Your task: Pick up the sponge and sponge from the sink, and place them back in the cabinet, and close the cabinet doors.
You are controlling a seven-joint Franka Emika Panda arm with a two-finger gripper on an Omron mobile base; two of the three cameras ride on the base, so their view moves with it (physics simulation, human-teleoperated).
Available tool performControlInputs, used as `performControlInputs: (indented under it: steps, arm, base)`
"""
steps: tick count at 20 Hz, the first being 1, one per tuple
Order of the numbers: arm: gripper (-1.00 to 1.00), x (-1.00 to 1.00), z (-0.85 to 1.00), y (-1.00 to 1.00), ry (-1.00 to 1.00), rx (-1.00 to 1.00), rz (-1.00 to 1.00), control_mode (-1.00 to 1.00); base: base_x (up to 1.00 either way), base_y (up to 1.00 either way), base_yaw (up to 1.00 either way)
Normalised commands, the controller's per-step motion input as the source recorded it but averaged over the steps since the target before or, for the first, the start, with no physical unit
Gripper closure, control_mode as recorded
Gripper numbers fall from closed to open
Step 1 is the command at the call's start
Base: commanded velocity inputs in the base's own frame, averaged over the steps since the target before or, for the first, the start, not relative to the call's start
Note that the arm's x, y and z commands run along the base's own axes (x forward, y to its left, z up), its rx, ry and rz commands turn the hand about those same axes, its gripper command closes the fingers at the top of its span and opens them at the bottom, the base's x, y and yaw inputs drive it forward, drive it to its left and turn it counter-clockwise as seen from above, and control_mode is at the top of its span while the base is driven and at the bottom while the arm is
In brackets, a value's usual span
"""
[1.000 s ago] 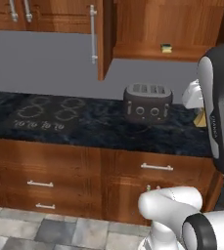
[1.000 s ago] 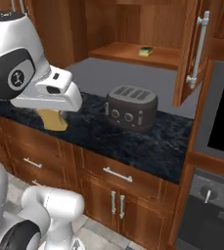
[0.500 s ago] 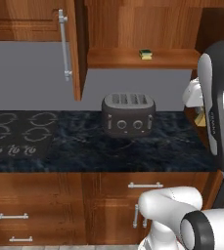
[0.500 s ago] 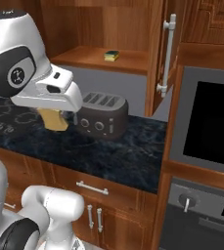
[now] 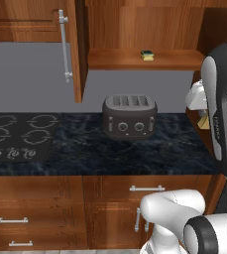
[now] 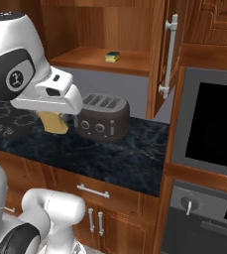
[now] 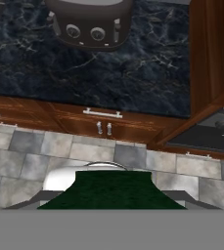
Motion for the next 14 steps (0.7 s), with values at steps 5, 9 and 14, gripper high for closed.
performControlInputs:
  steps: [5, 9, 14]
  arm:
    - [1.00, 0.00, 0.00, 0.00, 0.00, 0.00, 0.00, 1.00]
    - [1.00, 0.00, 0.00, 0.00, 0.00, 0.00, 0.00, 1.00]
    - [1.00, 0.00, 0.00, 0.00, 0.00, 0.00, 0.00, 1.00]
  base:
    - [0.04, 0.29, -0.09]
    - [0.28, 0.58, -0.26]
    - [0.49, 0.72, -0.29]
